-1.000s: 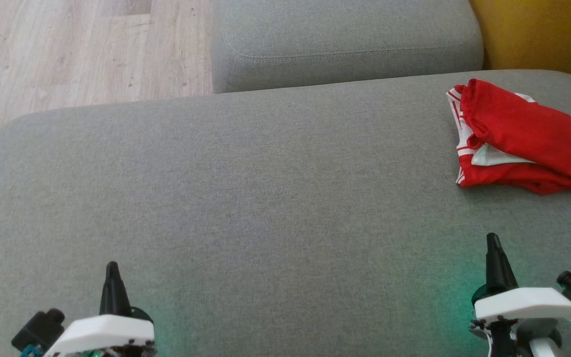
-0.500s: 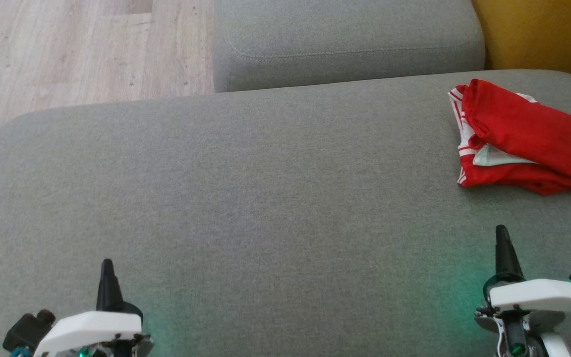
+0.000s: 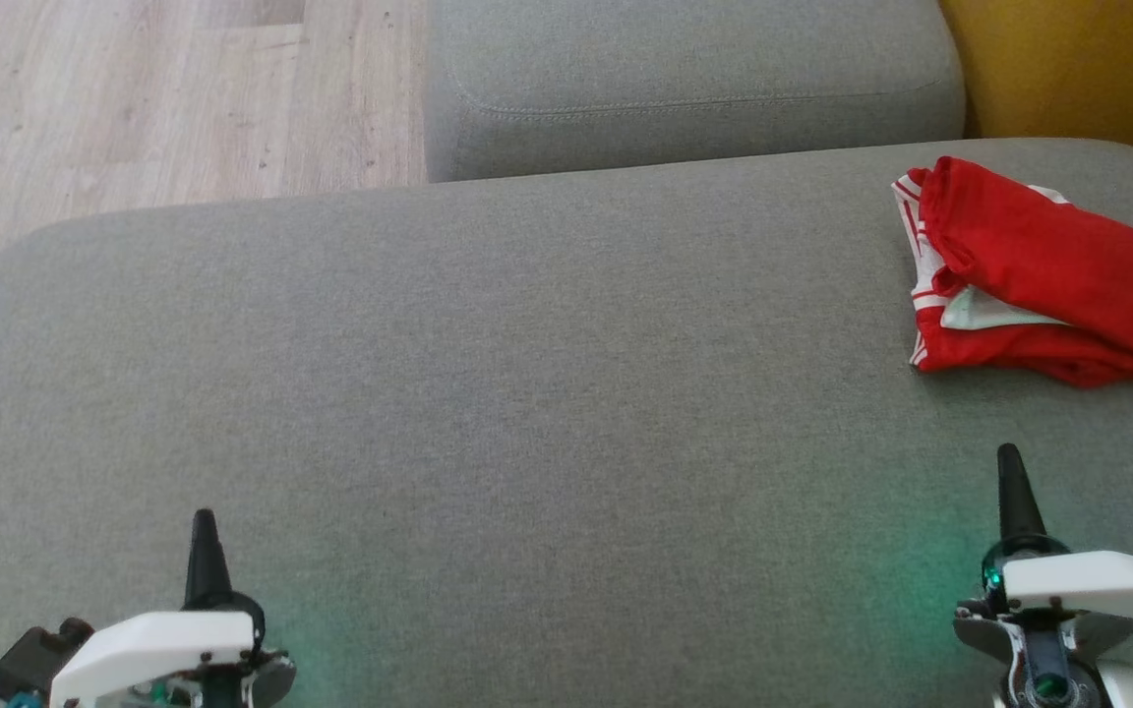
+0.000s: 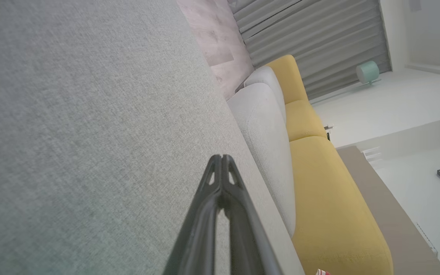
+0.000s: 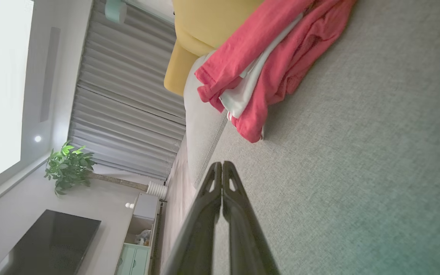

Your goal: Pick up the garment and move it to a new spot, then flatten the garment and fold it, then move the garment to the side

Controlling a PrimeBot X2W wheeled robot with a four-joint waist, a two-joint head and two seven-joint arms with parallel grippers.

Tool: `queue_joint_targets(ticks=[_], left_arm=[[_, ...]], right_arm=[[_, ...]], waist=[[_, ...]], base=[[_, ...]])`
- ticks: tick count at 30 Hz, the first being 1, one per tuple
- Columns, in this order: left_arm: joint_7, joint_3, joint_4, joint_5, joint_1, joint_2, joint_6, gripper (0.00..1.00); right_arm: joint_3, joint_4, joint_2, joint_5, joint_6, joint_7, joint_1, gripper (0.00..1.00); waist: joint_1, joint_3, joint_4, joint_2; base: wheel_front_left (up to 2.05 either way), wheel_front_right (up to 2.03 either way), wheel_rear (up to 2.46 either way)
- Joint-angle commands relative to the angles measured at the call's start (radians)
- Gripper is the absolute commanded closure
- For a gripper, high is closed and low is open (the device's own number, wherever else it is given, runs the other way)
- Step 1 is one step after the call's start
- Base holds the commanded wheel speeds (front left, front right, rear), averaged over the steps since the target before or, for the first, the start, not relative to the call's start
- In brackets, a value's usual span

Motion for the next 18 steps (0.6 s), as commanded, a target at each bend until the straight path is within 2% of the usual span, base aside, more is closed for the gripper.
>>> queue_joint_targets(ticks=[1,18], left_arm=[[0.009,0.035,-0.037,-0.027,-0.057,0.004,-0.01,1.0],[0.056,0.066,-0.044,-0.185,-0.072,0.005,-0.031,1.0]], right_arm=[[0.008,-0.041,-0.009,0.033,-0.001,0.008,-0.056,1.0],[-0.016,-0.062,-0.009,0.209,-0.001,0.054,-0.065,1.0]], waist=[[0.0,0.0,0.0,-0.0001],[0.0,0.002,0.004,-0.0001]], base=[[0.0,0.0,0.0],[0.0,0.0,0.0]])
